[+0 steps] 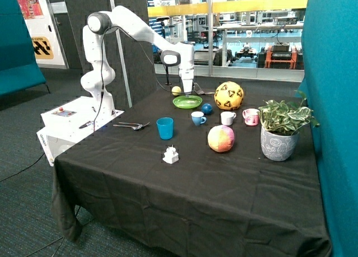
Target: Set the table
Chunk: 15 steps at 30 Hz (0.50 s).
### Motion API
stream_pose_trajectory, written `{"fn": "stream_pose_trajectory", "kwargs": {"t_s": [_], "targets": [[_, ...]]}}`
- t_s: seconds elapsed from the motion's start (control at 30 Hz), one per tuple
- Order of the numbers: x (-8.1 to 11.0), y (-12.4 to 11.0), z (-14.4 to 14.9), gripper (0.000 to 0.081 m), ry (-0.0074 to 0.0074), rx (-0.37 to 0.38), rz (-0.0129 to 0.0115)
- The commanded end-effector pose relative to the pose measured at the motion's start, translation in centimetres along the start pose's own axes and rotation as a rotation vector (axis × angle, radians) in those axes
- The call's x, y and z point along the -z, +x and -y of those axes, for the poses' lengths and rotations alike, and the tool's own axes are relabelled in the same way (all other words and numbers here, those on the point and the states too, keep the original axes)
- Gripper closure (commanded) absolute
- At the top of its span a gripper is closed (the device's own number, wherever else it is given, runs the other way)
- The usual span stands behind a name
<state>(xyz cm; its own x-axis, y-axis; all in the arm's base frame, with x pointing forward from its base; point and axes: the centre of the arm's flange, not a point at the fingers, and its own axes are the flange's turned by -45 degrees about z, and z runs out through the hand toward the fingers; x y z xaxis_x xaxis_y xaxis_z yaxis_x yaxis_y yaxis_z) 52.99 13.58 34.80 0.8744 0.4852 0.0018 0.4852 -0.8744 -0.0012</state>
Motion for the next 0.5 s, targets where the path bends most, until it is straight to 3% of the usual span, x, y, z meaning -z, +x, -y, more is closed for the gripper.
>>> {"fn": "stream_pose_trajectory", "kwargs": {"t_s": [0.0, 0.47], "targets": [[-1.3, 0.6, -0.3, 0.0518, -0.0012, -0.016, 0.0018], [-2.4, 0.6, -0.2, 0.0521, -0.0012, -0.007, 0.0018]]}}
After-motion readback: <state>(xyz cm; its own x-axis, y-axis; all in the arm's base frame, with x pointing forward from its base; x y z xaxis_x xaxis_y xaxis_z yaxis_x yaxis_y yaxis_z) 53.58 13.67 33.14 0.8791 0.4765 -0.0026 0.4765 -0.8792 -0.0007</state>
